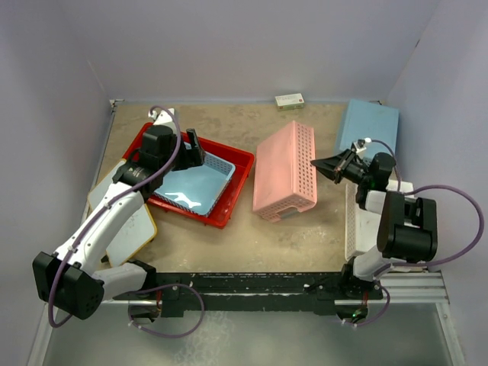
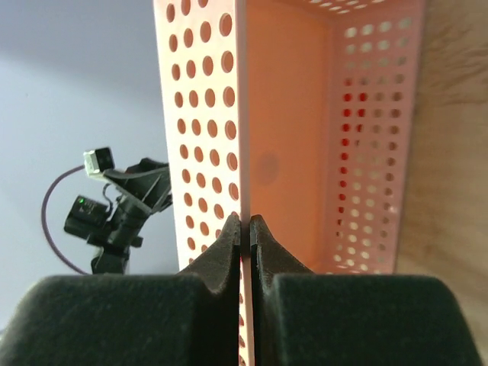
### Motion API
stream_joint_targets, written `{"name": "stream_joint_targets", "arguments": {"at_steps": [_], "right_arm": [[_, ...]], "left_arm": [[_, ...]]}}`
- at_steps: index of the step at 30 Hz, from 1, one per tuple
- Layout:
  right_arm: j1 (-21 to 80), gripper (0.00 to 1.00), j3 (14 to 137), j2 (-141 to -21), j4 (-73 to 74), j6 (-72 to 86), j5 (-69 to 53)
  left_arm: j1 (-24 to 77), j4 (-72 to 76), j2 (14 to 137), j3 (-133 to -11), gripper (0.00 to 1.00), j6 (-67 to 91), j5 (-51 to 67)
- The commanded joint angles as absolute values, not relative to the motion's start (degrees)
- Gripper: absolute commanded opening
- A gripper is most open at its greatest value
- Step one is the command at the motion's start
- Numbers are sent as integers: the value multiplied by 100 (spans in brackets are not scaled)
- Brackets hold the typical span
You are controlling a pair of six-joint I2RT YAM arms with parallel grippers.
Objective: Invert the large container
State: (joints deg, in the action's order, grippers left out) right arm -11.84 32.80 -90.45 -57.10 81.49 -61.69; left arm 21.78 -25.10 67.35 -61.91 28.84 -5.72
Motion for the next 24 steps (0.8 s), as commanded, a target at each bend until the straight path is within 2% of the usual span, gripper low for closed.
{"name": "stream_joint_targets", "arguments": {"at_steps": [1, 4, 8, 11, 17, 24], "right_arm": [[-1400, 6, 3819, -8551, -3027, 6000, -5958], [-1403, 27, 4492, -8293, -756, 4432, -5151], [-1404, 57, 4907, -7855, 520, 3652, -4101], [-1404, 66, 5125, -7546, 1186, 3175, -3218], [-1153, 69, 5134, -6826, 1484, 2921, -2430], [1235, 71, 5572, -6417, 1877, 2471, -1042]], "left_arm": [[2179, -2370, 6757, -6342, 80, 2751, -476], [2177, -2322, 6800, -6345, 80, 2767, -464], [2179, -2273, 6868, -6348, 80, 2779, -413], [2180, -2255, 6894, -6346, 80, 2782, -395], [2176, -2158, 6984, -6328, 80, 2781, -368], [2175, -2137, 7112, -6389, 80, 2760, -340]]}}
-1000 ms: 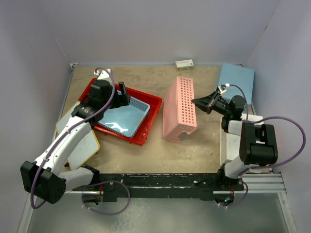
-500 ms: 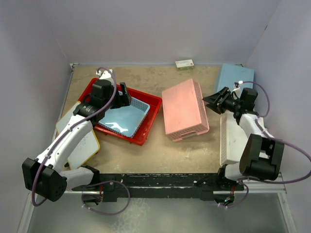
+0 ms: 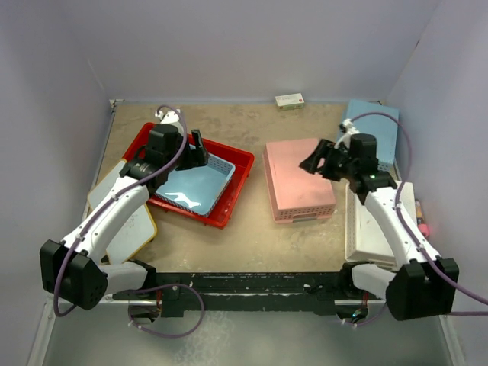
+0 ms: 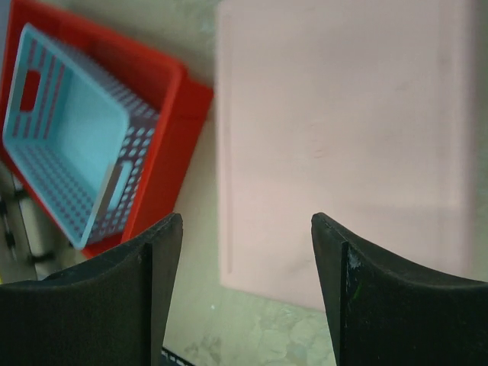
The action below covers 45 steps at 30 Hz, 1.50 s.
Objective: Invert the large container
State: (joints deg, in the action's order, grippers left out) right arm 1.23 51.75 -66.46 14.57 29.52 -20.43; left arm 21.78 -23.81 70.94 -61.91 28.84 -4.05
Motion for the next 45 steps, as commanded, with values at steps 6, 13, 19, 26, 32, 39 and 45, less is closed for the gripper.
{"name": "stream_joint_targets", "arguments": {"at_steps": [6, 13, 19, 26, 32, 39, 45], "right_arm": [[2695, 71, 5400, -6213, 2637, 2477, -353], [3750, 72, 4547, -5547, 3195, 3046, 524], [3764, 74, 4176, -5701, 2790, 3067, 501], [3758, 77, 4143, -7087, 1440, 3347, 168], [3280, 76, 4768, -7928, 773, 3291, 697], [2531, 76, 4977, -8759, 116, 3094, 78], [2467, 76, 5421, -9226, -52, 2843, 339]], "left_arm": [[2175, -2171, 7056, -6305, 80, 2742, -465], [2175, -2042, 7169, -6262, 80, 2827, -401], [2179, -1946, 7258, -6278, 80, 2898, -319], [2179, -1968, 7193, -6297, 80, 2953, -325], [2180, -2240, 7034, -6389, 80, 2852, -498], [2178, -2331, 6890, -6374, 80, 2829, -523], [2175, -2270, 6919, -6357, 80, 2852, -449]]}}
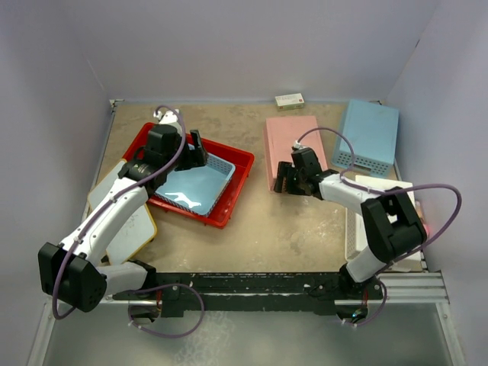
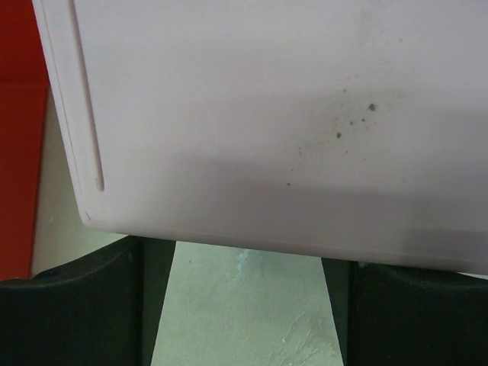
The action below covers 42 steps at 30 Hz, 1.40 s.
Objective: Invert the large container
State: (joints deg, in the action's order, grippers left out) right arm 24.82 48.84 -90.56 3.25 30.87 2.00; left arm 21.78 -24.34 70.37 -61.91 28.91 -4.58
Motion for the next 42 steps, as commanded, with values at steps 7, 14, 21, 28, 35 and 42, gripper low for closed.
{"name": "stream_joint_targets", "arguments": {"at_steps": [7, 14, 21, 28, 35, 42], "right_arm": [[2197, 75, 5737, -9245, 142, 2934, 224], [2768, 76, 5844, -8476, 170, 2639, 222], [3120, 75, 7101, -9536, 306, 2478, 361], [3101, 75, 8593, -11081, 617, 2664, -244], [2612, 76, 8976, -11456, 1171, 2853, 869], [2019, 76, 8860, -11381, 1231, 2927, 1145]], "left_arm": [[2180, -2385, 6829, -6375, 80, 2804, -571], [2180, -2300, 6900, -6355, 80, 2846, -525], [2179, -2269, 6871, -6338, 80, 2921, -478], [2175, -2443, 6704, -6403, 80, 2892, -561], [2179, -2553, 6603, -6424, 80, 2867, -593], [2180, -2551, 6608, -6416, 80, 2854, -572]]}}
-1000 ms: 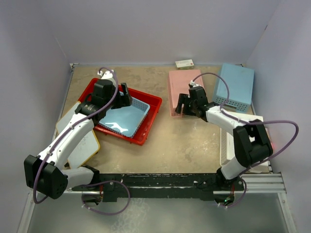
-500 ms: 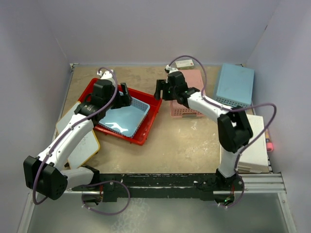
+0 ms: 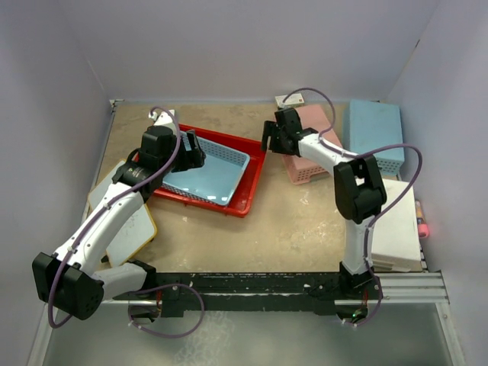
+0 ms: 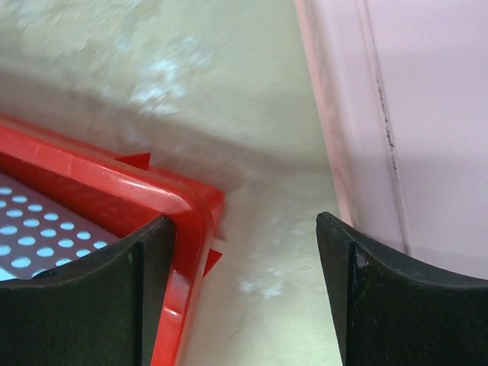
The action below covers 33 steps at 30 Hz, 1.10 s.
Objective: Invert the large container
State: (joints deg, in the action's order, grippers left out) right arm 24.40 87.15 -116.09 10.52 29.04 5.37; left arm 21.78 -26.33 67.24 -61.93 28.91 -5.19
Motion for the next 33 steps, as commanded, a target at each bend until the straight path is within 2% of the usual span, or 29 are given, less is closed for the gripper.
{"name": "stream_joint_targets", "arguments": {"at_steps": [1, 10, 16, 25, 33], "right_arm": [[1982, 76, 8897, -11392, 1290, 2925, 1157], [1953, 77, 8882, -11301, 1437, 3181, 1540], [1956, 79, 8854, -11152, 1290, 3041, 853], [1964, 87, 7717, -9859, 253, 2664, -433], [1948, 85, 6702, -8960, 462, 2642, -385]], "left_arm": [[2177, -2541, 6621, -6424, 80, 2856, -559], [2180, -2514, 6659, -6435, 80, 2883, -550], [2180, -2531, 6664, -6442, 80, 2860, -578], [2175, -2485, 6722, -6429, 80, 2865, -563], [2405, -2407, 7008, -6540, 80, 2834, -422]]}}
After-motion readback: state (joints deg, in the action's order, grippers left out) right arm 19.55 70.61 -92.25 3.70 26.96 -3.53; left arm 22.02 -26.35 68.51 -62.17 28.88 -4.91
